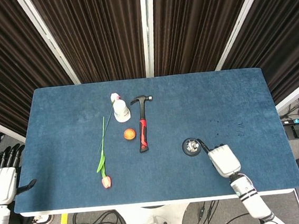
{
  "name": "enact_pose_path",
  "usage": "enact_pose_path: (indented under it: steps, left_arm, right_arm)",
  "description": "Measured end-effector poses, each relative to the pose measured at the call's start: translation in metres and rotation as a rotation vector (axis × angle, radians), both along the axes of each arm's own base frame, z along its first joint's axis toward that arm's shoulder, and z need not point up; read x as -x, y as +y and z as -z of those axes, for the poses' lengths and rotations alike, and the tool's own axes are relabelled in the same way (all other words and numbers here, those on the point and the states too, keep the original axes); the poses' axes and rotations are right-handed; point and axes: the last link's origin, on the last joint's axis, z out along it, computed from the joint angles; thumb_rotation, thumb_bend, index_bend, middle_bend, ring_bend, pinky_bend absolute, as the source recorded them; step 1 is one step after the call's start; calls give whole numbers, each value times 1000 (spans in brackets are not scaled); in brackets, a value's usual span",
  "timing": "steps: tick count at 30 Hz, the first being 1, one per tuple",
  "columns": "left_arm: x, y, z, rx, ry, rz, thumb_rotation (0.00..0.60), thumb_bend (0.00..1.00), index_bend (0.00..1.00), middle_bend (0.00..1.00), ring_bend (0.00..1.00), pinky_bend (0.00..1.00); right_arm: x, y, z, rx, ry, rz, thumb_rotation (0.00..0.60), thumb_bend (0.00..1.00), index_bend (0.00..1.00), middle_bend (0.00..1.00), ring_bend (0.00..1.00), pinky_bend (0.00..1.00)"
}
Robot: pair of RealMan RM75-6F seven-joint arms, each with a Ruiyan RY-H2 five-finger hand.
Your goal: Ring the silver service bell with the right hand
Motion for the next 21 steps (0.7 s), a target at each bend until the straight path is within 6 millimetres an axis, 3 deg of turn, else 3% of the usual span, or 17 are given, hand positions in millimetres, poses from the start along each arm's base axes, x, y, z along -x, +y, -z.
enact_pose_path:
  steps: [21]
  left_arm:
    - [5, -2, -1, 2, -15, -10, 600, 108, 81, 53, 0, 147]
  right_arm:
    - [7, -1, 26, -80, 54, 65, 600, 1000, 0, 829, 644, 615]
